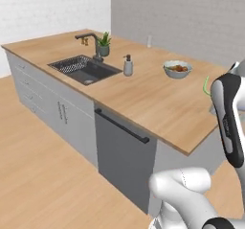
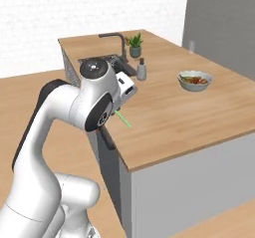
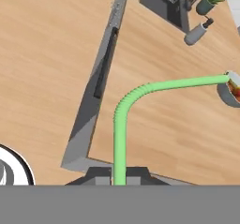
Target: Take a straw from the drawer in front and place it inside the glass cup on the dining counter.
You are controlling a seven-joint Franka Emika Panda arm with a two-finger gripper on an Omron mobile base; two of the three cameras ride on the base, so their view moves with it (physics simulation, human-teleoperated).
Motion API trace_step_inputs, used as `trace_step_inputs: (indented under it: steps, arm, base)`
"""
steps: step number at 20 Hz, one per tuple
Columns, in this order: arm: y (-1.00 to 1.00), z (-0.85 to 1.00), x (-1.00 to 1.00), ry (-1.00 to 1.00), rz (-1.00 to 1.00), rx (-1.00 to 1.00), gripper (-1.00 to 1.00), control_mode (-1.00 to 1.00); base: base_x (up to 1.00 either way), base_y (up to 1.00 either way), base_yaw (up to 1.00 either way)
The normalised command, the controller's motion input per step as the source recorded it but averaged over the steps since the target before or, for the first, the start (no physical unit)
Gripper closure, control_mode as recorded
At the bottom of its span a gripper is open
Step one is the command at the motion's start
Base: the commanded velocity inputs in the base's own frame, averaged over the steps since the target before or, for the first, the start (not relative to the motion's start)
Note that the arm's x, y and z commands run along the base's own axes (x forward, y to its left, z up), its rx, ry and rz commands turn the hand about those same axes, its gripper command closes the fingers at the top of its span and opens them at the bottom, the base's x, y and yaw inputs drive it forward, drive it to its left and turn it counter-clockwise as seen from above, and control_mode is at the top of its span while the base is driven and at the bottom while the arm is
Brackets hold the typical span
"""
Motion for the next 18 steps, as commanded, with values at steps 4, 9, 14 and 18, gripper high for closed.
trace_step_inputs:
  steps: [4,9,14,18]
  arm:
    - [0.0,0.0,0.0,0.0,0.0,0.0,1.0,1.0]
    - [0.0,0.0,0.0,0.0,0.0,0.0,1.0,1.0]
    - [0.0,0.0,0.0,0.0,0.0,0.0,1.0,1.0]
    - [0.0,0.0,0.0,0.0,0.0,0.0,1.0,1.0]
  base:
    - [0.0,-1.0,-0.1]
    - [0.16,-1.0,-0.04]
    - [0.3,-1.0,0.0]
    - [0.37,-0.99,0.0]
